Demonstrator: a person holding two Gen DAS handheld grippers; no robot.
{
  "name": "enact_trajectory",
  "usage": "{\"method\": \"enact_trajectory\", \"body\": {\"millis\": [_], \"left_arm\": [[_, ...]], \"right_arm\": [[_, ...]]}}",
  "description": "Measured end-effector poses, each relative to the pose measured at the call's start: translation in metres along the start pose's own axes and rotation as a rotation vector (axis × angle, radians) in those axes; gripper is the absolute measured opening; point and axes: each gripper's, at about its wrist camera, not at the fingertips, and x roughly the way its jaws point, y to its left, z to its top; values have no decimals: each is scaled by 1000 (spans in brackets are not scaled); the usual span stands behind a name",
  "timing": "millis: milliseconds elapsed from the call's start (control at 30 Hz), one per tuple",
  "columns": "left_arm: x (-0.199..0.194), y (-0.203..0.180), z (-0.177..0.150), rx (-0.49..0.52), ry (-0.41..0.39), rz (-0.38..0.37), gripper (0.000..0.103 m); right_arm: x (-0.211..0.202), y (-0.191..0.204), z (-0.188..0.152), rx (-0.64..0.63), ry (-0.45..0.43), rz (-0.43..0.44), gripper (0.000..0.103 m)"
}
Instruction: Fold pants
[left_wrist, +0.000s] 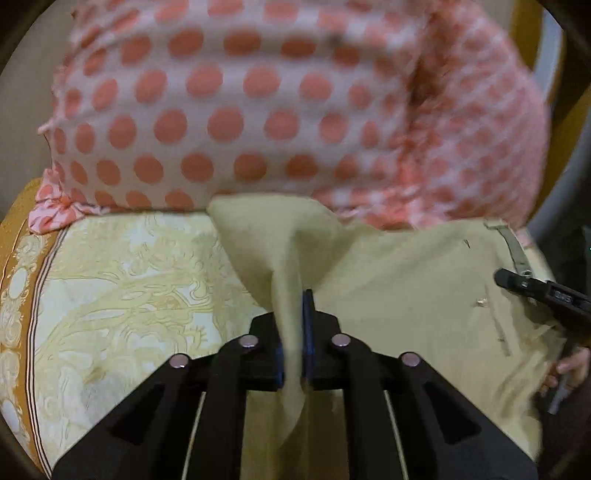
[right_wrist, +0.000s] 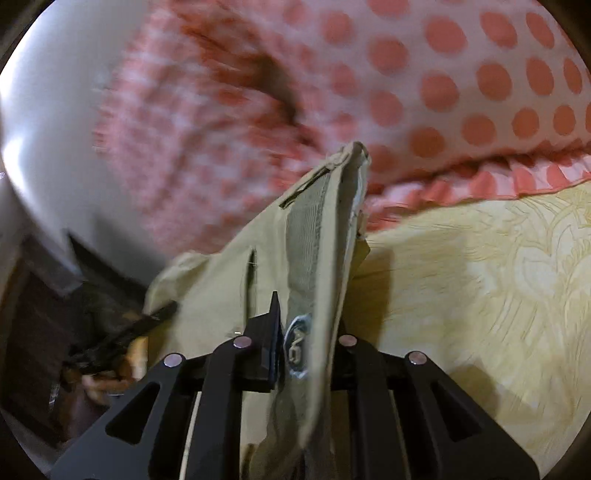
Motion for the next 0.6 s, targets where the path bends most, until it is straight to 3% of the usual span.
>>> {"method": "enact_trajectory", "body": {"millis": [33,100,167,233,300,367,400,433,467,500,533,600], "left_arm": [[-1,1,-1,4,-3,10,21],[-19,5,-5,14,-58,47,25],[-42,9,-11,11,-114,42,25],[-65,9,-18,-19,-142,-92,28],[-72,0,-24,-23,-133,-199,34],[-61,-12,-30,-10,-78,-237,36],[-48,-17,-32,0,-31,-218,37],[-36,-19,-33,-2,4,-183,34],[-17,-16,-35,-29,57,-126,17],[-8,-10,-37,-67,73,-110,12],[-7,-2,-38,-106,35,-115,5],[-9,7,-36,-147,53,-124,4]], "right_arm": [[1,-3,-1,6,16,-26,41],[-19,-4,-4,-11,-42,-112,55],[-52,0,-7,-43,-163,-158,59],[-80,8,-15,-44,-224,-37,64],[-82,18,-22,-48,-185,103,68],[-70,24,-32,-51,-101,175,76],[-60,25,-35,-43,-59,165,78],[-50,23,-38,-27,-17,123,79],[-39,19,-41,-3,17,71,78],[-36,12,-44,22,-12,83,78],[-37,8,-44,47,-25,77,77],[-40,0,-43,123,-17,99,77]]}}
